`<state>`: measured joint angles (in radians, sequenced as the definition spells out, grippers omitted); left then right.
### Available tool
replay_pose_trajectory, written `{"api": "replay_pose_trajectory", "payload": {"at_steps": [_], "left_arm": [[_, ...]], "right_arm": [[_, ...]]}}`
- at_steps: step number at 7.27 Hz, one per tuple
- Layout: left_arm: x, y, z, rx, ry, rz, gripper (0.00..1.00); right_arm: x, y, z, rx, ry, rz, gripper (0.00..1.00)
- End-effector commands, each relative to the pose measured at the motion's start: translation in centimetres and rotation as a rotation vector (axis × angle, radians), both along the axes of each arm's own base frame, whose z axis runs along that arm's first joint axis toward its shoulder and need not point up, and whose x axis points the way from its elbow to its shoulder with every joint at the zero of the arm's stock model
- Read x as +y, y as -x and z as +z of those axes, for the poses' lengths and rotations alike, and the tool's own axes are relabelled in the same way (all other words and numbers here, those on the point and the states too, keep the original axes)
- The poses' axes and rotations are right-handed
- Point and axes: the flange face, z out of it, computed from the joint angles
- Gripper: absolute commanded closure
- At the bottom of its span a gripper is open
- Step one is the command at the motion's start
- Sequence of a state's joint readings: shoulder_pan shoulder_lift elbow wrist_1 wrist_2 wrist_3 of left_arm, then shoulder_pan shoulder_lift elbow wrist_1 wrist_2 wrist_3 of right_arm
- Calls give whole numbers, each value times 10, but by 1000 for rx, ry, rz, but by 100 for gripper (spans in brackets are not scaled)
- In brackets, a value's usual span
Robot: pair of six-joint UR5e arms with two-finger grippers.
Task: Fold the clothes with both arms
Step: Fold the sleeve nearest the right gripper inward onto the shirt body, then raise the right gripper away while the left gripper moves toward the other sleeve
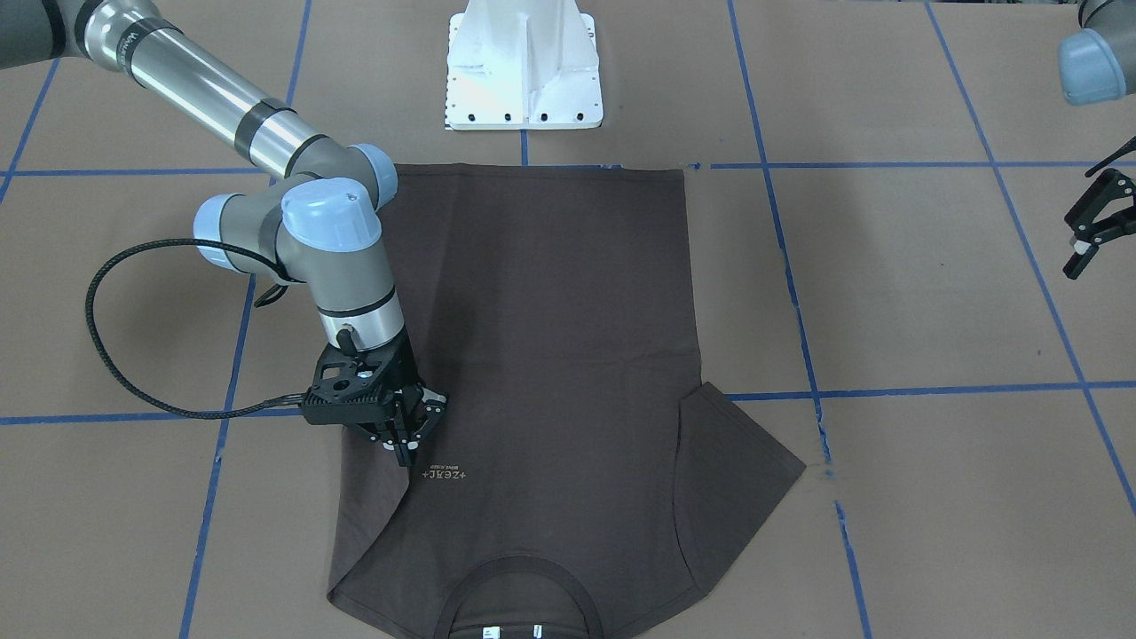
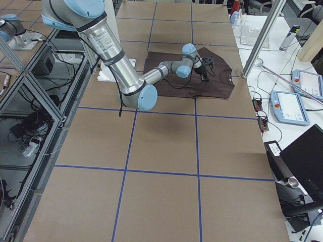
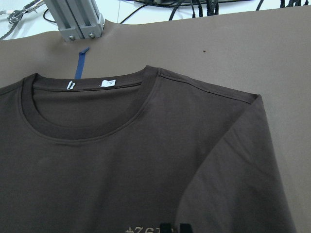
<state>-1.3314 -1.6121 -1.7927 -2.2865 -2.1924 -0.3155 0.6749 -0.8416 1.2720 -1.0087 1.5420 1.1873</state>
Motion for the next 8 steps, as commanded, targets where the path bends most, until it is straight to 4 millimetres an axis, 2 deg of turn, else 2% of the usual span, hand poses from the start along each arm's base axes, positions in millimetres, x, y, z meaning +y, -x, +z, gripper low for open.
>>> {"api": "replay_pose_trajectory", "payload": {"at_steps": [1, 2, 3, 4, 5, 6, 7, 8], "left_arm": [[-3, -3, -4, 2, -5, 4, 0], [-1, -34, -26, 31, -98, 63, 0], [-2, -104, -31, 40, -108, 178, 0], [-36, -151, -42, 97, -16, 176, 0], [-60, -163, -56, 180, 114, 62, 4], [-63, -179, -61, 233, 204, -55, 7], [-74, -227, -68, 259, 272, -99, 10], [-96, -259, -62, 246, 298, -170, 15]], "right_arm": [[-10, -11, 1, 13, -5, 2, 0], [-29, -42, 1, 27, 39, -92, 0], [-41, -103, -5, 59, 30, -175, 0], [-38, -166, -2, 71, 14, -248, 0], [-31, -219, 9, 50, 3, -307, 0], [-12, -258, 34, 40, -5, -332, 0], [4, -282, 52, 40, -4, -343, 0], [16, -295, 62, 40, 2, -337, 0]]}}
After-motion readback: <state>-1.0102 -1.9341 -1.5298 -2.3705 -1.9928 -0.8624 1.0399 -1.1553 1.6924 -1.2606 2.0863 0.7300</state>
